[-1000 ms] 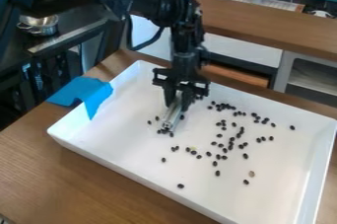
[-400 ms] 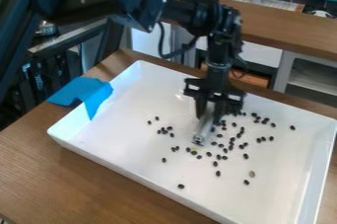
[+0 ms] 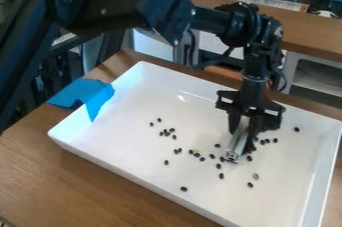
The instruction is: Sweep into pile
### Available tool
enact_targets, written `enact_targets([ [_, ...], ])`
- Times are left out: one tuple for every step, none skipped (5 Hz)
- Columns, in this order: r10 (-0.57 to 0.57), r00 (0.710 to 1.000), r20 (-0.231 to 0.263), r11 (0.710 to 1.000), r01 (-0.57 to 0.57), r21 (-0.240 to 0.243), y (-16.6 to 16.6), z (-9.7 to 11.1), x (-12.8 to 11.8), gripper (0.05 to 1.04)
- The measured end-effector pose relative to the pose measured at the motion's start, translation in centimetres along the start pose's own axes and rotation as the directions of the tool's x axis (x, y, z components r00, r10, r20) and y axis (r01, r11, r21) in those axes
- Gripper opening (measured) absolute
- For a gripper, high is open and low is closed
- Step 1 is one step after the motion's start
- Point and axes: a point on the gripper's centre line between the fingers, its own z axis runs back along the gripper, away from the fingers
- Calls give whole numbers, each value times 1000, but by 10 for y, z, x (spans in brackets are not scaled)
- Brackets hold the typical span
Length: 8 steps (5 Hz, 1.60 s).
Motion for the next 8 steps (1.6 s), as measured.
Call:
enact_targets([
  [-16, 1000, 1, 1000, 16, -5, -23, -1, -4, 368],
  [-34, 999, 5, 999, 34, -8, -40, -1, -3, 368],
  [-51, 999, 3, 998, 51, -26, -35, 0, 0, 368],
  [-55, 996, -73, 991, 46, -126, -11, 9, 3, 368],
  [-22, 993, -119, 974, -5, -227, 31, 29, 7, 368],
  [-23, 997, -73, 937, -3, -348, 65, 80, 11, 368],
  [-12, 997, -80, 935, -17, -355, 117, 92, 9, 368],
  [-23, 995, -95, 959, -5, -285, 157, 70, -2, 368],
])
